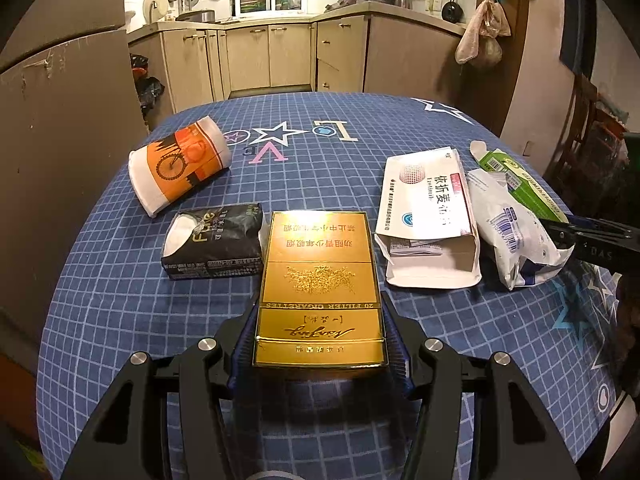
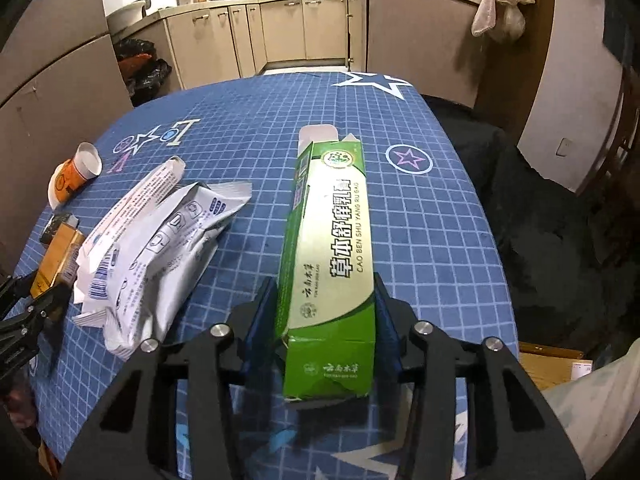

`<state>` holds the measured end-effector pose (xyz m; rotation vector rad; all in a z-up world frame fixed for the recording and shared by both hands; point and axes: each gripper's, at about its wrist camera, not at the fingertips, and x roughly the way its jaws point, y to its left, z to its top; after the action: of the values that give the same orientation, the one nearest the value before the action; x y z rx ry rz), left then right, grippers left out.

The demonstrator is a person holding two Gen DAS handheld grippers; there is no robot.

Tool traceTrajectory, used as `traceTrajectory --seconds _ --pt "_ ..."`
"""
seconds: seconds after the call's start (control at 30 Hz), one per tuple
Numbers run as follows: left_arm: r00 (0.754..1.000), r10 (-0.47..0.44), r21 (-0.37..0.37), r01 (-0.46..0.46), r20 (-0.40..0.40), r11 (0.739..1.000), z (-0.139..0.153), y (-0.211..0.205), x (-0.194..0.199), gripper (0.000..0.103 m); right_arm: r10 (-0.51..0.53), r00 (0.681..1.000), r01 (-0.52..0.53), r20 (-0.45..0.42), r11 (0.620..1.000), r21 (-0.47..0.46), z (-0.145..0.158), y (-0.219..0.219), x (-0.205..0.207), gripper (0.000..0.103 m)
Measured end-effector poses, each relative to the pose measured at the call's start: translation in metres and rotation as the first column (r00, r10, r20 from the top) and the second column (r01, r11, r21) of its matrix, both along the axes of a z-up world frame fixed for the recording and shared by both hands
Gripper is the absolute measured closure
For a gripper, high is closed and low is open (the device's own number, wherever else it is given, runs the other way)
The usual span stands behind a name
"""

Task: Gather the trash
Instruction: 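Carry the gold pack and toothpaste box with both tools over the bucket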

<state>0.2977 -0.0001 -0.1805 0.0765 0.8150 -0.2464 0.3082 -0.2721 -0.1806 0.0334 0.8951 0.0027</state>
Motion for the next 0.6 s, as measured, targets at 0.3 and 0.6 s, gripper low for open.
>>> traceTrajectory --seconds 0.3,0.6 --pt "0.995 0.043 0.022 -0.046 0.09 0.999 0.021 -0.003 -0.029 0.047 -0.021 0.997 0.014 0.076 0.996 0.093 0.016 -0.009 -0.027 0.068" --pt "0.971 -0.07 -0.017 0.076 0.227 0.997 0.086 -0.041 -0.062 0.047 -0.058 0.976 0.032 0.208 0.992 0.124 0.065 -0.022 -0.094 0.068"
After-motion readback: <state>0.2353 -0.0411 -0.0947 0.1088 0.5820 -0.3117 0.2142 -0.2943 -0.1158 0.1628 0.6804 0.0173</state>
